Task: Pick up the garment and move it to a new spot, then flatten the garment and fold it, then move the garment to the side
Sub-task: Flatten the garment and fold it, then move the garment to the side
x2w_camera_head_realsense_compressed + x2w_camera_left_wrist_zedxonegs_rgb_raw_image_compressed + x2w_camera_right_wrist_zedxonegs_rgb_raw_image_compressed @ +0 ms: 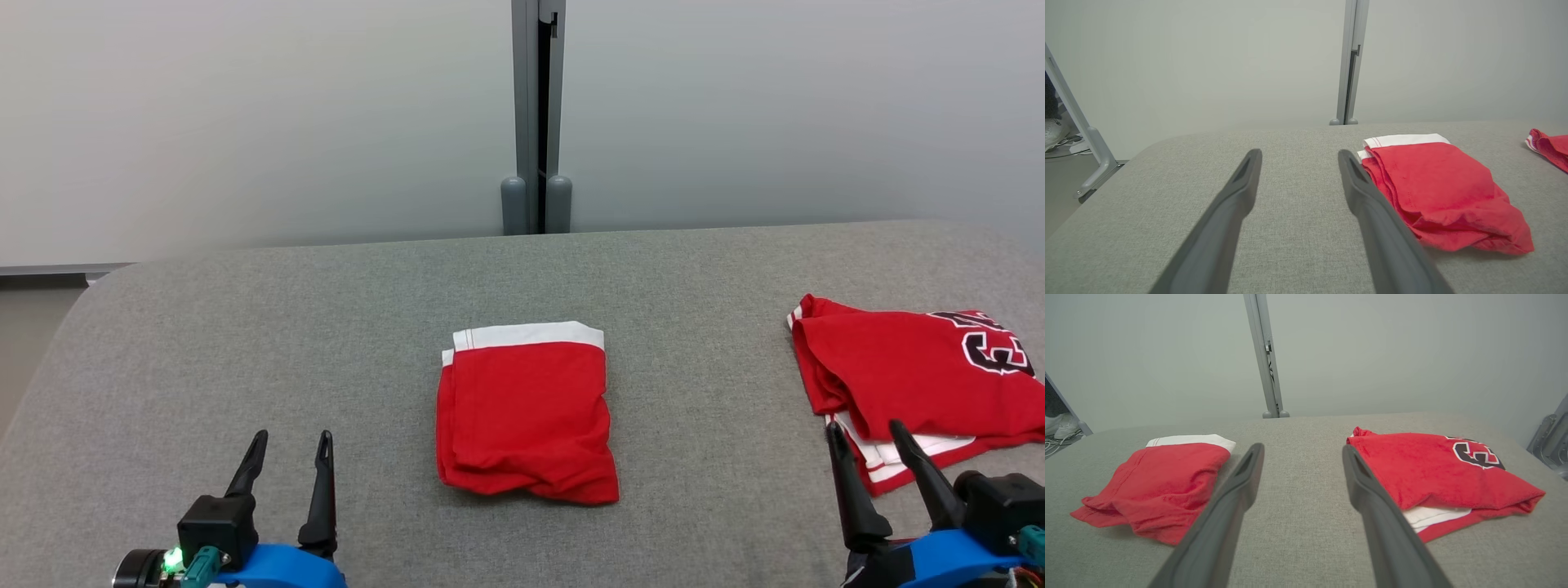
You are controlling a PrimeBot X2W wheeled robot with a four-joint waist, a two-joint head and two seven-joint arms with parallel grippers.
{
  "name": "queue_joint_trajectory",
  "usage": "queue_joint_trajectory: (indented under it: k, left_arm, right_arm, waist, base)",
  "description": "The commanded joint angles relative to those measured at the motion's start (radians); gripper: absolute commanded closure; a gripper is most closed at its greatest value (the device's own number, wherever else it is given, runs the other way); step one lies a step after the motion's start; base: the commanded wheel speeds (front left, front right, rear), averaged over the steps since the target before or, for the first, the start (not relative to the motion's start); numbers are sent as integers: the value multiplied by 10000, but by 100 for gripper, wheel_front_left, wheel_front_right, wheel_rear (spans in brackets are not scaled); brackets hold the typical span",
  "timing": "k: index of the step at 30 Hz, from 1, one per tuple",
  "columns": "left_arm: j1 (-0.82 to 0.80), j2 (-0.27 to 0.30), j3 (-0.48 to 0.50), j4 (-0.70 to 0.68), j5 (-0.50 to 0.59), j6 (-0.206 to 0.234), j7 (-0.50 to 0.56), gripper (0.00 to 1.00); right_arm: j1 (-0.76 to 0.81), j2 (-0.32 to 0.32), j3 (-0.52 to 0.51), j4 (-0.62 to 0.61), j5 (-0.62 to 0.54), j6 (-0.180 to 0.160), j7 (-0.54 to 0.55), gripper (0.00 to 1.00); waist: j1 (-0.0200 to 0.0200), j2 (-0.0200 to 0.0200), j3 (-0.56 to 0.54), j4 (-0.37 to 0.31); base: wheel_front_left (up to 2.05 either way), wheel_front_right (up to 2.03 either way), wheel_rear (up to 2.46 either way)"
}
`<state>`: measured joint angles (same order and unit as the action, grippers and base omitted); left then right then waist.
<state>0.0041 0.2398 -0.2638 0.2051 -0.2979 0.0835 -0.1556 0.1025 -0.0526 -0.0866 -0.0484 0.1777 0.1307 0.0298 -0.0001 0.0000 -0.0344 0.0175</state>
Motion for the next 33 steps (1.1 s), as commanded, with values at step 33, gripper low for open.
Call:
queue_joint_trajectory:
  k: [33]
  left_arm:
    - [-1865, -176, -295, -278, 115, 2, -592, 0]
  right_arm:
    - [-2122, -73, 994, 1868, 55, 1, 211, 0]
  waist:
    - [1, 0, 2101, 1691]
  base:
    - [0, 0, 0]
